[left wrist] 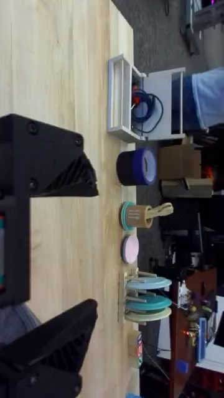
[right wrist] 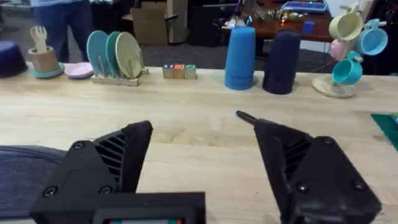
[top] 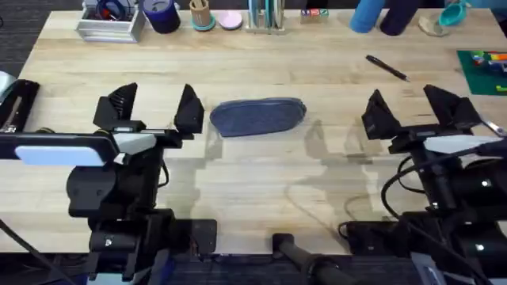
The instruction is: Unzip the bag, pick up the pens from the table one at a time and place them inside, then zip the bag closed.
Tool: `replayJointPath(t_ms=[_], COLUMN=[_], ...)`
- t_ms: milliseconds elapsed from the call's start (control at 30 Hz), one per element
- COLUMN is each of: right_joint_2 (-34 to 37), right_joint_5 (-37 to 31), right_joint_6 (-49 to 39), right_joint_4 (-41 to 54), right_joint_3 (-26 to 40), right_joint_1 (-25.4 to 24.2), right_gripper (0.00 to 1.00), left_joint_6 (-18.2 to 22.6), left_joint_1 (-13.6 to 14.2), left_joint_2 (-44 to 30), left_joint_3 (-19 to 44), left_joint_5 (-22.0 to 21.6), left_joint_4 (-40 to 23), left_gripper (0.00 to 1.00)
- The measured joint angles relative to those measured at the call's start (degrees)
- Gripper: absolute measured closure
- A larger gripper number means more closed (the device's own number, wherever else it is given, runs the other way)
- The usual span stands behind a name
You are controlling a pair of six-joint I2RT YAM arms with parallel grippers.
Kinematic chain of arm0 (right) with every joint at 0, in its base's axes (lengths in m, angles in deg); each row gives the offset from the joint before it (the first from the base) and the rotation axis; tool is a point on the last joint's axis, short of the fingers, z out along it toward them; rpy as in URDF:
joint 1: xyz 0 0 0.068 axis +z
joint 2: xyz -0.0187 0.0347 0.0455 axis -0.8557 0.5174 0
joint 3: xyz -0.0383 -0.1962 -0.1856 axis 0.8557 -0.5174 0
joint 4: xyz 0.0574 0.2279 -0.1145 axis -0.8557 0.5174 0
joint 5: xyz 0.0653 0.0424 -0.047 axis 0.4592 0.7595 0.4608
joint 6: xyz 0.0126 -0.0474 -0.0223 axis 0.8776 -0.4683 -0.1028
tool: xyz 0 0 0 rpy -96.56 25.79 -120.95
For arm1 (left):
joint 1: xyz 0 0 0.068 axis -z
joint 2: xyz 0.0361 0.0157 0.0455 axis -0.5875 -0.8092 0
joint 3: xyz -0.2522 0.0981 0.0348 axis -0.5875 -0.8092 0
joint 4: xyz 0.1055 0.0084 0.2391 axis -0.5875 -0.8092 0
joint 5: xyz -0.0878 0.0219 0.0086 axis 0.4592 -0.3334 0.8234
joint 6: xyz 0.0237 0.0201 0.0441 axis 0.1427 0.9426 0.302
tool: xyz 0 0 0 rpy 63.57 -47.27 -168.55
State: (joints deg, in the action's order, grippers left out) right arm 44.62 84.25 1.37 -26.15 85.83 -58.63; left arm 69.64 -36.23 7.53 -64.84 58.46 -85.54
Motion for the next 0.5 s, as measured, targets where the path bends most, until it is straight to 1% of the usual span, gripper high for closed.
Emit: replayJointPath(t_ms=[133,267,400,500], right_joint_2=[0.00,0.04,0.04,0.05], right_joint_5=[0.17,0.32,0.39,0.39], right_joint_6=[0.16,1.38,1.87,2.03], right_joint_4=[1.61,8.27,16.05,20.65], right_joint_3=[0.42,3.85,9.78,14.37], right_joint_1=[0.00,0.00,0.00,0.00], right_gripper=[0.006,0.006,0.005,0.005], left_joint_6=[0.00,0.02,0.04,-0.14], left_joint_1=[0.00,0.00,0.00,0.00], left_joint_2=[0.00,0.00,0.00,-0.04], left_joint_3=[0.10,1.64,6.40,10.54], left_joint_5=[-0.02,-0.45,-1.06,-1.75], left_joint_4=[-0.75,-6.83,-14.69,-17.77], left_gripper=[0.007,0.007,0.008,0.007])
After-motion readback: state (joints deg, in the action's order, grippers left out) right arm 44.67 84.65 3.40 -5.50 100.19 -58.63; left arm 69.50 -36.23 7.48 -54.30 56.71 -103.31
